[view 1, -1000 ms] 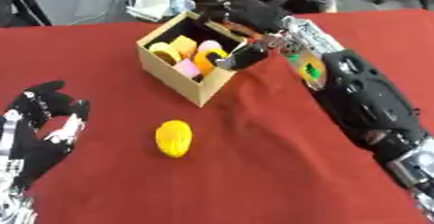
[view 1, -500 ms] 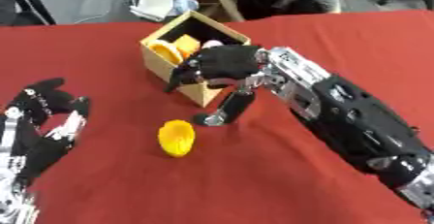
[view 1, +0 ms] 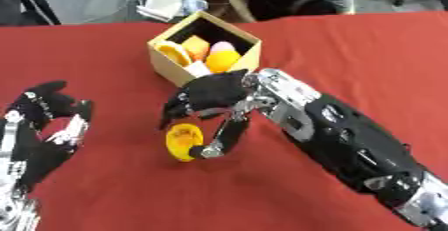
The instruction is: Pick up objects on the table and place them in the box.
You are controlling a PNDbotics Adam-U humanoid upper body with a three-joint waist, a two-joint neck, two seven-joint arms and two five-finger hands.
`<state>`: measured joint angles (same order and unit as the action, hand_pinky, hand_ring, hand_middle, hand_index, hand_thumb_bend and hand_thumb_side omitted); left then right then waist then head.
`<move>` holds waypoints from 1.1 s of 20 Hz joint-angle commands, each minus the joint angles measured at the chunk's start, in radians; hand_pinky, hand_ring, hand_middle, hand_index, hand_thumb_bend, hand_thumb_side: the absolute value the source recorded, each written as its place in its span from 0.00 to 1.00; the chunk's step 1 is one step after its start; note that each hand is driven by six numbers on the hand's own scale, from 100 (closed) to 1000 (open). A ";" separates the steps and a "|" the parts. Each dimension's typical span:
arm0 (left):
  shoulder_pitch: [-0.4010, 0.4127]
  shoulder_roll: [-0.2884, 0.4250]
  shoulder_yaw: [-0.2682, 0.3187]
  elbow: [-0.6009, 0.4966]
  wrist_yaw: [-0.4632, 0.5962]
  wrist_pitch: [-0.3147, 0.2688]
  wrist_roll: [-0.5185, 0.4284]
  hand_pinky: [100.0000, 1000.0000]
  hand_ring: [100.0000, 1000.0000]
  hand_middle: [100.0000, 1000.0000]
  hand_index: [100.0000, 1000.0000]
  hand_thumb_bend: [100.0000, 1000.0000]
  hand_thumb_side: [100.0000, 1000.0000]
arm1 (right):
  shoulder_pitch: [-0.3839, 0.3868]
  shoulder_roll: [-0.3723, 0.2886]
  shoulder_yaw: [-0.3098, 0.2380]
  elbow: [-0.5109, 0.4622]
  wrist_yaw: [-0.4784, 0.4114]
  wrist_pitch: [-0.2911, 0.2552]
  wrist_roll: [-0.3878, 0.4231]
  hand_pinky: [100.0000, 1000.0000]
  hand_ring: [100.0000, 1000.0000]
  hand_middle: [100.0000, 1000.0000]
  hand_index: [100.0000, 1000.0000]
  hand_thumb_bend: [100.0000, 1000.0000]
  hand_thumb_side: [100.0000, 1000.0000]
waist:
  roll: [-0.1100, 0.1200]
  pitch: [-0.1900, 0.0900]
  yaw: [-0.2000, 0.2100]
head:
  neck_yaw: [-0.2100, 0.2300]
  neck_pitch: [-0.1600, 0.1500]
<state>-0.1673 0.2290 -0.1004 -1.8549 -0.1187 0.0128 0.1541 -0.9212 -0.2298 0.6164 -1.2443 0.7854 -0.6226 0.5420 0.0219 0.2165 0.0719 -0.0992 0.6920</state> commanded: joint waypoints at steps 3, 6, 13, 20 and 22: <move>-0.011 0.019 0.002 -0.017 -0.005 -0.001 -0.002 0.62 0.51 0.49 0.74 0.37 0.28 | -0.015 0.003 -0.018 -0.012 -0.032 -0.064 0.124 0.77 0.77 0.75 0.86 0.13 0.38 | -0.014 -0.009 0.001 | -0.002 -0.013; -0.013 0.019 0.001 -0.017 -0.005 -0.001 -0.004 0.62 0.51 0.49 0.74 0.37 0.28 | 0.002 0.018 -0.017 0.010 -0.003 -0.063 0.147 0.77 0.72 0.74 0.73 0.11 0.24 | -0.015 -0.008 0.001 | -0.004 -0.016; -0.013 0.018 0.001 -0.017 -0.006 -0.001 -0.005 0.62 0.51 0.49 0.74 0.37 0.28 | 0.019 0.044 -0.027 0.063 0.098 -0.101 0.108 0.76 0.71 0.72 0.67 0.12 0.17 | -0.015 -0.009 0.002 | -0.005 -0.018; -0.011 0.017 0.002 -0.016 -0.006 -0.001 -0.002 0.62 0.51 0.49 0.74 0.37 0.28 | -0.001 0.044 -0.081 0.047 0.152 -0.033 -0.011 0.74 0.64 0.61 0.42 0.07 0.00 | -0.015 -0.011 -0.001 | -0.003 -0.018; -0.011 0.017 0.002 -0.017 -0.005 -0.001 -0.001 0.62 0.51 0.49 0.74 0.37 0.28 | -0.016 0.035 -0.087 0.026 0.152 -0.005 -0.046 0.73 0.64 0.60 0.39 0.05 0.00 | -0.014 -0.011 -0.001 | -0.002 -0.018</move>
<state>-0.1679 0.2289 -0.1006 -1.8549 -0.1188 0.0139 0.1524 -0.9124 -0.1801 0.5444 -1.1915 0.9270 -0.6284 0.5034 0.0188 0.2165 0.0704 -0.1032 0.6842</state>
